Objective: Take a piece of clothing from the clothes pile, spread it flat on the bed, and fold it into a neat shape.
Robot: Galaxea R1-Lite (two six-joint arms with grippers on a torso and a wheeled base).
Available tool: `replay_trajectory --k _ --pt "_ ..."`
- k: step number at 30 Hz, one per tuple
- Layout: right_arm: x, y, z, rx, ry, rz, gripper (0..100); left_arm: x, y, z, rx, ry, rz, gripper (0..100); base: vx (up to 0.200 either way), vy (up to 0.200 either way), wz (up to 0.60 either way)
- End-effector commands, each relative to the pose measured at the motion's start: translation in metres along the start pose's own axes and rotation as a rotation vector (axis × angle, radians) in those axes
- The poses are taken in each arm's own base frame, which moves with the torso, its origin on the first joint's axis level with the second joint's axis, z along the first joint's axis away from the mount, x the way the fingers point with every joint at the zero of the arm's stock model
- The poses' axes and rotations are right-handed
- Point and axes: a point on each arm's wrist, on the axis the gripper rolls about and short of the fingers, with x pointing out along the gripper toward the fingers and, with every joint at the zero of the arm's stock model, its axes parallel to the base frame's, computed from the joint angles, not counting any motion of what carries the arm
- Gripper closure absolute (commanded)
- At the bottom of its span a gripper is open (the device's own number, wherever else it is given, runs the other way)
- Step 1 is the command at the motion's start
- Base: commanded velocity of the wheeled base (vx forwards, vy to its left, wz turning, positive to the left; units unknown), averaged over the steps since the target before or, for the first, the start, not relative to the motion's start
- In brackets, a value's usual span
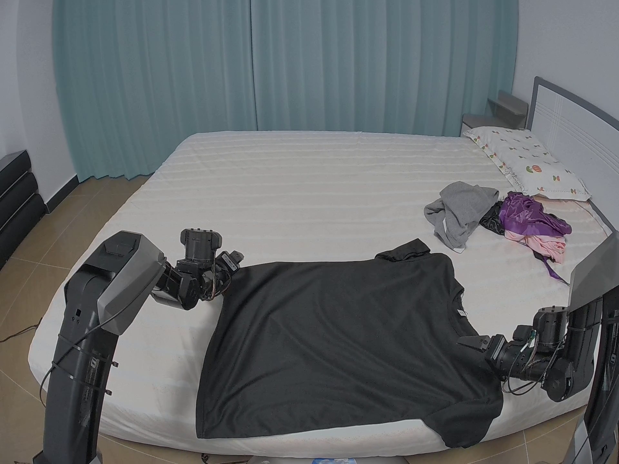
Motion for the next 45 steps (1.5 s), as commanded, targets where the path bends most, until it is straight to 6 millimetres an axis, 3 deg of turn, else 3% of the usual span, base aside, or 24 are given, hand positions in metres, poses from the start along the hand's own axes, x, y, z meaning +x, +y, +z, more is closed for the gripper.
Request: replay_trajectory --k 1,5,6,21,27,35,45 --pt "0.001 0.001 0.0 -0.005 -0.004 0.009 0 0.005 0.007 -0.005 0.001 0.009 0.014 0 0.0 0.0 0.0" --pt "0.001 0.001 -0.001 -0.006 0.0 0.009 0 0.006 0.008 -0.006 0.019 0.014 0.018 0 0.0 0.0 0.0" --pt "0.001 0.001 -0.001 -0.006 0.0 0.009 0 0.008 0.011 -0.008 0.029 0.018 0.023 100 0.0 0.0 0.0" --pt "0.001 0.003 -0.001 -0.009 0.001 0.015 0 0.013 0.004 0.009 0.031 -0.059 0.018 100 0.0 0.0 0.0" --pt "0.002 0.002 -0.001 -0.008 0.003 0.013 0 0.015 0.0 0.014 0.11 -0.072 -0.002 100 0.0 0.0 0.0" --pt "0.002 0.004 0.001 -0.014 -0.008 0.019 0 0.016 0.005 0.023 0.134 -0.09 0.006 100 0.0 0.0 0.0" --pt "0.032 0.028 0.035 -0.117 -0.179 0.095 0 0.011 0.006 0.036 0.161 -0.093 0.027 100 0.0 0.0 0.0"
